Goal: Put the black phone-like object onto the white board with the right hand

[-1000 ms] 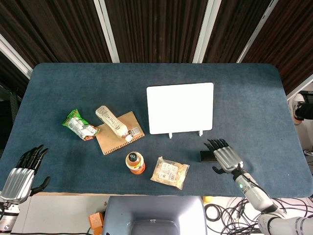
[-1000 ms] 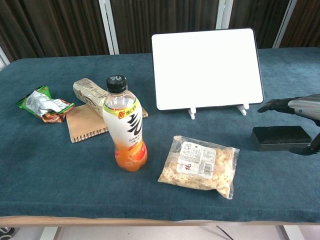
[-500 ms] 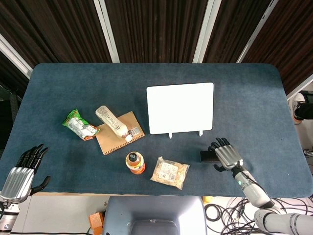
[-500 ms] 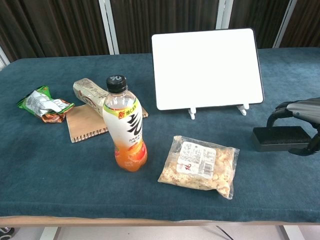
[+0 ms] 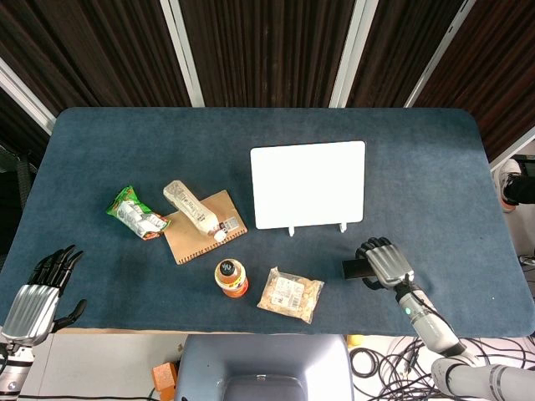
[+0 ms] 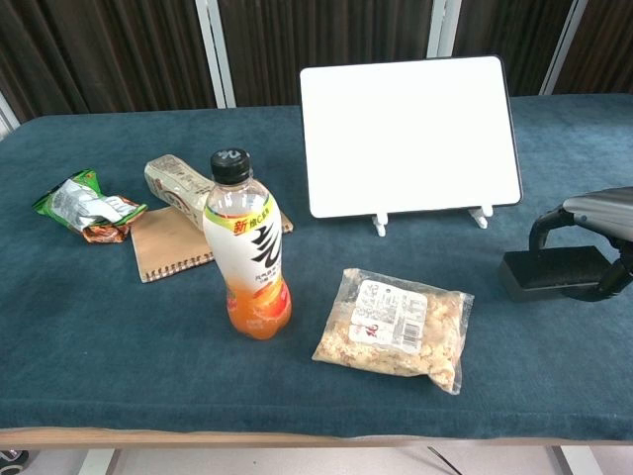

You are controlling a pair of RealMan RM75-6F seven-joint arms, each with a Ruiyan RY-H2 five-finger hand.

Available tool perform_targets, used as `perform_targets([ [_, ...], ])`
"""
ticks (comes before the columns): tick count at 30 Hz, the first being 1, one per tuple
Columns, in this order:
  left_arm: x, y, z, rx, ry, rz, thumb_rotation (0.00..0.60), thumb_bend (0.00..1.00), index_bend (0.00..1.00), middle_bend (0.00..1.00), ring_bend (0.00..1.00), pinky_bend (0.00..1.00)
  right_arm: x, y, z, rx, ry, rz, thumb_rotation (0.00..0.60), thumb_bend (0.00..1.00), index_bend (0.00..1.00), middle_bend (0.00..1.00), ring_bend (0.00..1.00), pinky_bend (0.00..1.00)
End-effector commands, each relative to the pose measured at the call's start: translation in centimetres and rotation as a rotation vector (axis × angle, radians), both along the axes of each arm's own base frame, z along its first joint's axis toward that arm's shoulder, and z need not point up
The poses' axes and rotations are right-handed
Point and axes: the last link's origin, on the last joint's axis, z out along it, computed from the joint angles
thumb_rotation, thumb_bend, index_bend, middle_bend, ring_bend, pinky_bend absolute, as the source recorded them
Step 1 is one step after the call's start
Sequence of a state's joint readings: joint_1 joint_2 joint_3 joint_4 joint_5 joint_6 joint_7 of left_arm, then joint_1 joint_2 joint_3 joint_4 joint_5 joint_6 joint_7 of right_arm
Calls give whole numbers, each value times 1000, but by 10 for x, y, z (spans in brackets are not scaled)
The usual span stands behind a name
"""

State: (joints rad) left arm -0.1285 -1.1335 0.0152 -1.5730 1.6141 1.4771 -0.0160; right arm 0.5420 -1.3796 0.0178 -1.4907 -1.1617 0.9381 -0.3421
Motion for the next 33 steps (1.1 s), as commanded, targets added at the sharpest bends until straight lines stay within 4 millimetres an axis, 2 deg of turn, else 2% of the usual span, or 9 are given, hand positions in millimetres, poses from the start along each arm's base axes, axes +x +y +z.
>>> perform_targets([
  [1, 0, 0, 0, 1, -1, -1, 600, 322, 0, 0, 0, 116, 1, 0, 0, -14, -6, 9, 600, 236, 604, 333, 200, 233],
  [6, 0, 1, -1, -3, -4, 0, 600, 322, 0, 0, 0, 116, 24, -19, 5, -176, -41, 130, 600, 236, 644, 362, 229, 252],
  [12, 0, 1, -2, -5, -3, -4, 600, 321, 0, 0, 0, 116, 62, -57, 10, -342, 13, 246, 600, 236, 645, 362, 232, 248],
  [16, 0, 2, -2, -4, -1, -1, 600, 321, 0, 0, 0, 116, 87, -80, 5, -432, 92, 315, 600, 236, 645, 362, 234, 239],
  [19, 0, 2, -2, -5, -1, 1, 600, 321, 0, 0, 0, 116, 99, -93, -4, -475, 162, 361, 600, 236, 641, 362, 234, 235],
  [27, 0, 3, -2, -10, -7, -3, 600, 321, 0, 0, 0, 116, 113, -117, -31, -547, 203, 389, 600, 236, 619, 362, 234, 226],
  [33, 0, 4, -1, -13, -11, 0, 600, 320, 0, 0, 0, 116, 115, -126, -41, -566, 200, 396, 600, 236, 585, 362, 234, 216],
])
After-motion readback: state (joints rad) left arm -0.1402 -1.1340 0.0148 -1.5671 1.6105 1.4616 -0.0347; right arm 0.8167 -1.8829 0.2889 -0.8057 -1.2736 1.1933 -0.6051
